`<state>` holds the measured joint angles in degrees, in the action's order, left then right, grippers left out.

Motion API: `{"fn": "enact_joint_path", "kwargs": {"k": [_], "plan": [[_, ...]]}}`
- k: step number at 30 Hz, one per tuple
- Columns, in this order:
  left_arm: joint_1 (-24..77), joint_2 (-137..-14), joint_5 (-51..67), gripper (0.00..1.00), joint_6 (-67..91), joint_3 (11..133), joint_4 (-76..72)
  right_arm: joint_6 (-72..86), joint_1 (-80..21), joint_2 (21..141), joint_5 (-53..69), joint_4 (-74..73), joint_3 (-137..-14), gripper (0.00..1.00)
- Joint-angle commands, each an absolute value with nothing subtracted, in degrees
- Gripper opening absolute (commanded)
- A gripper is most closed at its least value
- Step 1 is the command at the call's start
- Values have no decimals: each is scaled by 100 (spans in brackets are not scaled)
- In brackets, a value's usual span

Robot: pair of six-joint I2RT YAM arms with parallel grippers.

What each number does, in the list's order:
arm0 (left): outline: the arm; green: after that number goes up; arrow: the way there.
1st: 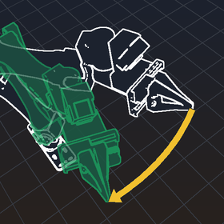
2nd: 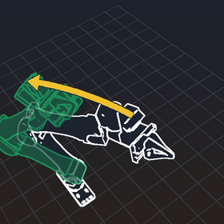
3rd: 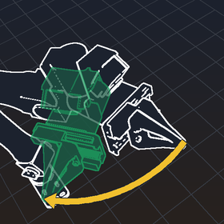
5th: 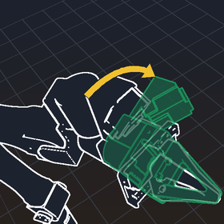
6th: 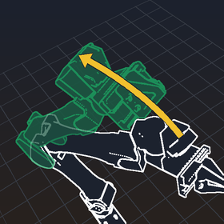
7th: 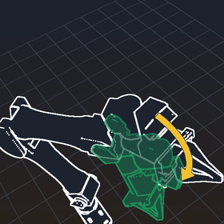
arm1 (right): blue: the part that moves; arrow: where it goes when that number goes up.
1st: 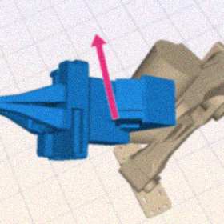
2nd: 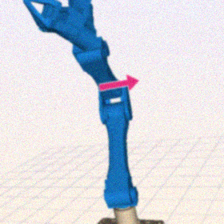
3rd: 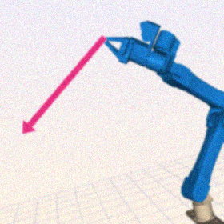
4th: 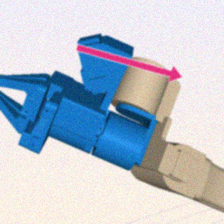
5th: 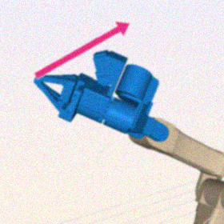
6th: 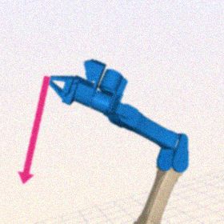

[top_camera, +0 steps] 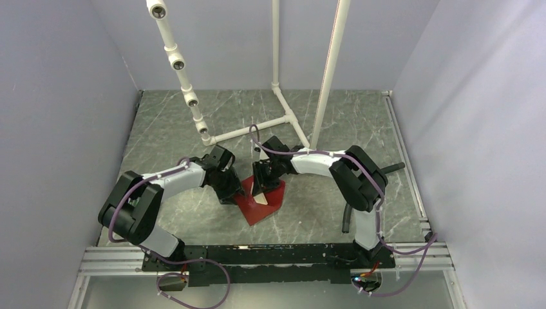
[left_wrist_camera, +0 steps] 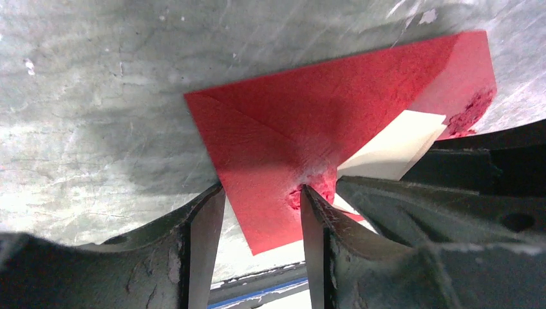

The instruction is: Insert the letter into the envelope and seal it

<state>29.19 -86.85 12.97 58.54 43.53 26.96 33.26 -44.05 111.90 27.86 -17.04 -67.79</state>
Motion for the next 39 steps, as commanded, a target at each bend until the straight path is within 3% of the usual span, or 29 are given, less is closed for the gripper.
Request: {"fn": "enact_joint_path", "kwargs": {"k": [1, 5, 11, 26, 39], "plan": [[2839, -8641, 1029, 53, 5503, 4260, 2286, 3160, -4438, 10830, 2133, -2167, -6927, 38], [2834, -8615, 956, 54, 5378, 4185, 2277, 3052, -4438, 10644, 1593, -2588, -6993, 47], [2839, -8816, 834, 55, 5217, 4410, 2607, 2966, -4438, 10666, 1517, -2641, -7014, 49], [2839, -9261, 1331, 53, 4953, 4615, 2197, 3046, -4439, 11226, 2166, -2094, -7222, 28], [2839, -9281, 1465, 53, 4824, 4600, 1870, 3093, -4438, 11302, 2651, -1782, -7171, 27]]}}
